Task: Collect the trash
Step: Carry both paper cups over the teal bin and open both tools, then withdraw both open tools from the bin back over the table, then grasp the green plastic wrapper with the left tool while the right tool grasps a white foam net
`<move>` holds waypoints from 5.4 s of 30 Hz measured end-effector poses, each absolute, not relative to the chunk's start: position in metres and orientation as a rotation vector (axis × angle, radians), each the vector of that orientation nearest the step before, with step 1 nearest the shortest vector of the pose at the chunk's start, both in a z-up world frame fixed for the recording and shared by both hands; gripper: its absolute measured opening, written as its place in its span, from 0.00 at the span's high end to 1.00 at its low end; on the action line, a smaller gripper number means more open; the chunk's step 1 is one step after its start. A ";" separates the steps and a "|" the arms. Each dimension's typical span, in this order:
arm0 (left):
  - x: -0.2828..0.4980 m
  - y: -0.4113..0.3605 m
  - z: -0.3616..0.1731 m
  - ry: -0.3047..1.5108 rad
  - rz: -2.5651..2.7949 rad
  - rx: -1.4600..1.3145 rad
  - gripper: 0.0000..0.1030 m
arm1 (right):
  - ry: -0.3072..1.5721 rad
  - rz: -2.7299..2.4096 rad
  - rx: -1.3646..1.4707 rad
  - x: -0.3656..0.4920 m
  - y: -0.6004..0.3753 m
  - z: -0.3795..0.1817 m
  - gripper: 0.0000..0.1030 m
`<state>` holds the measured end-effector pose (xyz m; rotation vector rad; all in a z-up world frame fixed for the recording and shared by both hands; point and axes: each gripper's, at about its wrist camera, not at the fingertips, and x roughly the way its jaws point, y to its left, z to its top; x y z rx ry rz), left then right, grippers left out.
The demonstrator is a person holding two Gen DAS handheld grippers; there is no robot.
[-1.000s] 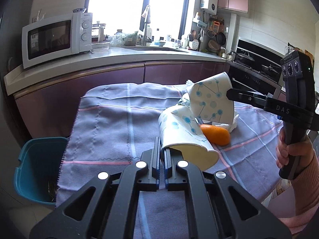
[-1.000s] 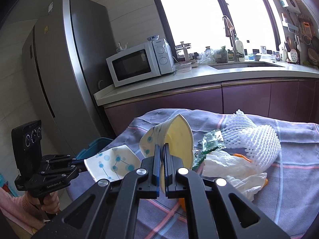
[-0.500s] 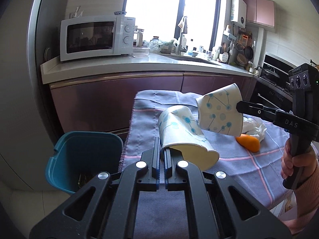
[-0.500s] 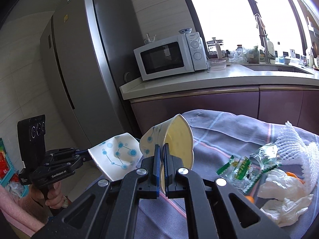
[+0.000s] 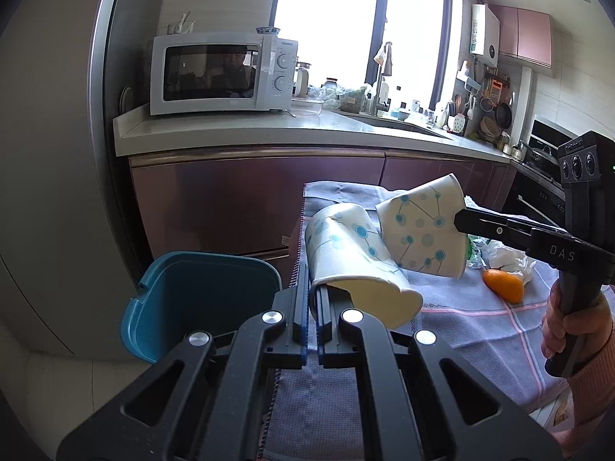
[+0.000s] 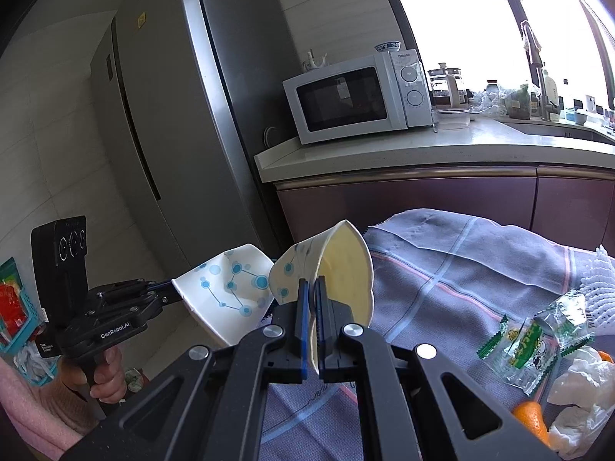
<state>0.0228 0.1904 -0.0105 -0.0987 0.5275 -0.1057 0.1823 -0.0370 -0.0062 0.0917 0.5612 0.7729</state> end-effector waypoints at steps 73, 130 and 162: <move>0.089 0.267 -0.089 0.650 0.118 -0.166 0.67 | 0.727 0.807 -0.112 0.223 0.088 -0.039 0.70; 0.172 -0.033 -0.066 0.779 -0.424 0.010 0.57 | 0.645 0.131 0.135 0.203 -0.268 -0.054 0.59; 0.182 -0.034 -0.068 0.833 -0.464 -0.072 0.92 | 0.602 0.088 0.172 0.192 -0.295 -0.049 0.96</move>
